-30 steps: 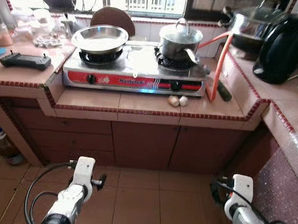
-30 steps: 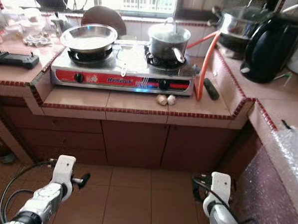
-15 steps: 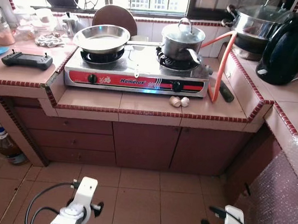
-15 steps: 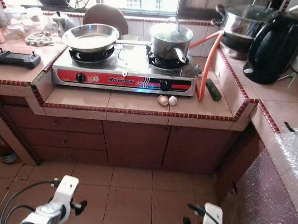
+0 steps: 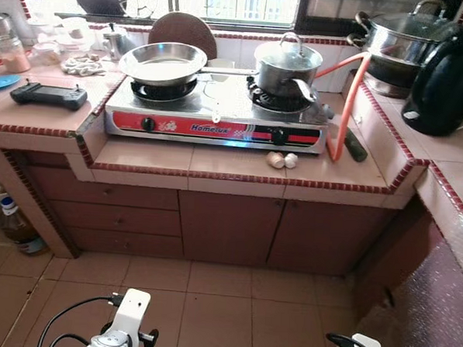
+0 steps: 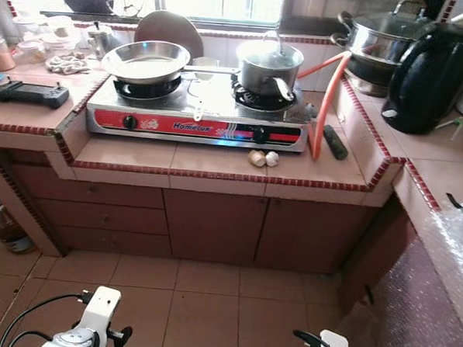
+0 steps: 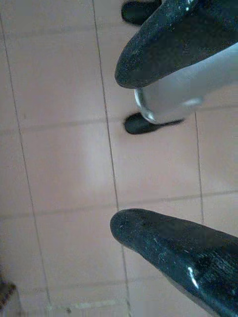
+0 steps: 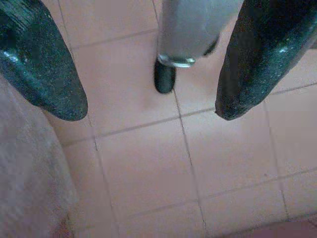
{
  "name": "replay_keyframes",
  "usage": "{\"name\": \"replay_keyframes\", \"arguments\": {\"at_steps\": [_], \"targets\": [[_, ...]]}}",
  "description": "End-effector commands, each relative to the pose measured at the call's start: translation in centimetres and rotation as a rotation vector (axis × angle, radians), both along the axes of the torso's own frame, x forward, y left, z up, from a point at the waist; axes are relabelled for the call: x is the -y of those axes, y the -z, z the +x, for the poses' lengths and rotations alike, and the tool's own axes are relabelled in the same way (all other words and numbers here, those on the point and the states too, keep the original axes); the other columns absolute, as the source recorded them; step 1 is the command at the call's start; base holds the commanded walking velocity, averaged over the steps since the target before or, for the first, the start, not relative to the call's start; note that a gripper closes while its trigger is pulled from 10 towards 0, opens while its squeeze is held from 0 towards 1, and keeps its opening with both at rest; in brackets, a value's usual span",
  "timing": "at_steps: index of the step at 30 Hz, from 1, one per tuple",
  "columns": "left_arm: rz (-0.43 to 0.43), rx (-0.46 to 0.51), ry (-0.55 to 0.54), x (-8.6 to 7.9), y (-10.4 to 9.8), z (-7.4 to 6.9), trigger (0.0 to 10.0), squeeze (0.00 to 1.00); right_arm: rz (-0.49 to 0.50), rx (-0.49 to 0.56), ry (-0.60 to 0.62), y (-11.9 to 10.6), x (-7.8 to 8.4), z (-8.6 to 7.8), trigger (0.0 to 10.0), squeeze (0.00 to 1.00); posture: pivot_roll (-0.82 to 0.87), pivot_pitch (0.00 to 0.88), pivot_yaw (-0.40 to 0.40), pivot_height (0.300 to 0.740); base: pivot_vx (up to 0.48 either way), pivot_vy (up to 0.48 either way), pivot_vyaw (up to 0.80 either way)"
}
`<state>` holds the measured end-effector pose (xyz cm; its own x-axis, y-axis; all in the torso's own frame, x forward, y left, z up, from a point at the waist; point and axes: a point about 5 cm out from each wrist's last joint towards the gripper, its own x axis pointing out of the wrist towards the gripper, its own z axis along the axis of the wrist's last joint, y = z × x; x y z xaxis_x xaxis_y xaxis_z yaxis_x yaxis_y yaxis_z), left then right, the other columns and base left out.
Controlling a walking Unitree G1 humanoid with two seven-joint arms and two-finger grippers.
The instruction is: Kitchen organization
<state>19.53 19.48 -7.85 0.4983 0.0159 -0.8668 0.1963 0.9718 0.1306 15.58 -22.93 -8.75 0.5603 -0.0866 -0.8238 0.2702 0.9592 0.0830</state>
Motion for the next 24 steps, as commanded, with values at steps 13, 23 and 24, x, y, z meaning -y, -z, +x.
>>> {"name": "replay_keyframes", "arguments": {"at_steps": [13, 23, 24], "targets": [[0.042, -0.012, -0.002, -1.33, 0.08, -0.59, 10.0, 0.0, 0.008, -0.019, -0.022, 0.38, -0.83, -0.43, 10.0, 0.0, 0.05, 0.0, -0.009, 0.74, 0.0, 0.48, 0.0], [0.043, -0.004, 0.005, -1.47, -0.21, -0.06, 10.0, 0.0, 0.004, -0.031, -0.02, 0.53, -0.6, -0.96, 10.0, 0.0, 0.04, 0.0, -0.004, 0.74, 0.0, 0.292, 0.0], [0.042, -0.003, 0.005, -1.42, -0.21, -0.04, 10.0, 0.0, 0.004, -0.032, -0.018, 0.53, -0.58, -1.0, 10.0, 0.0, 0.04, 0.0, -0.002, 0.74, 0.0, 0.0, 0.0]]}}
